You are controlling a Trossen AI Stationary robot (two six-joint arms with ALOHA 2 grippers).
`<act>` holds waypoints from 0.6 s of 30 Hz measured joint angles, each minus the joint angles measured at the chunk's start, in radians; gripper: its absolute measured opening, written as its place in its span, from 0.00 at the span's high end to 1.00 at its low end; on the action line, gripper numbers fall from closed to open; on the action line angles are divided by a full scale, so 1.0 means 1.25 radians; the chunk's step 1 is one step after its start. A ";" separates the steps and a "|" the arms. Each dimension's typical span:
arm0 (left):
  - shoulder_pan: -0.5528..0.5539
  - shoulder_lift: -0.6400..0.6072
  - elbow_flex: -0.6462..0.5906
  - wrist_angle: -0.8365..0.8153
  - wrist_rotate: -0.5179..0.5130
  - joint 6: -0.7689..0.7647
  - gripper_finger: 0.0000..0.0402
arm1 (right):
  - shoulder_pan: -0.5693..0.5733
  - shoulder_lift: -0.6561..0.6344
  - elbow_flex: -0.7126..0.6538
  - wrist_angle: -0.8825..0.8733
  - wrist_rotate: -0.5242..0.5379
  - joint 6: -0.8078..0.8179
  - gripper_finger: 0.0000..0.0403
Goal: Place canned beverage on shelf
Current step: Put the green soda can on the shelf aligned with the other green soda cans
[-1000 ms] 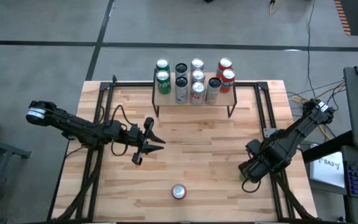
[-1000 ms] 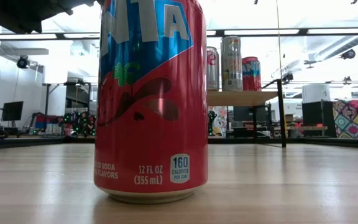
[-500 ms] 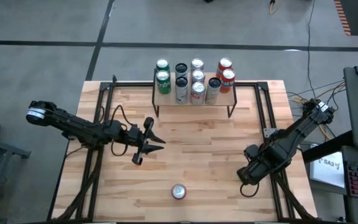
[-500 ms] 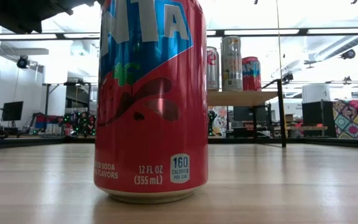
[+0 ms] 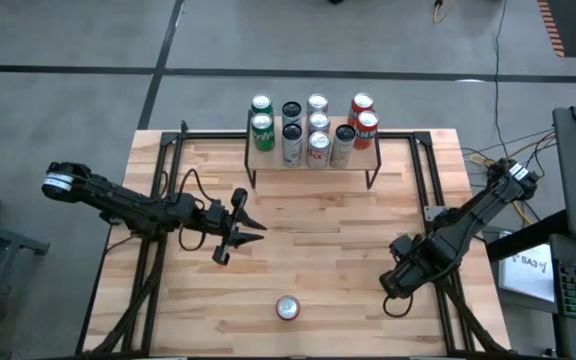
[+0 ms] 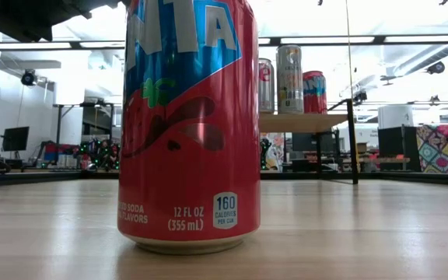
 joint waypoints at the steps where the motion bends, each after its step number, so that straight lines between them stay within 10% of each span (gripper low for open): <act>1: 0.000 0.000 0.000 0.000 0.000 0.000 0.81 | 0.000 -0.002 -0.008 0.011 0.000 -0.001 0.28; 18: 0.000 0.000 0.000 0.000 0.000 0.000 0.81 | 0.000 0.002 -0.078 0.062 0.012 -0.004 0.28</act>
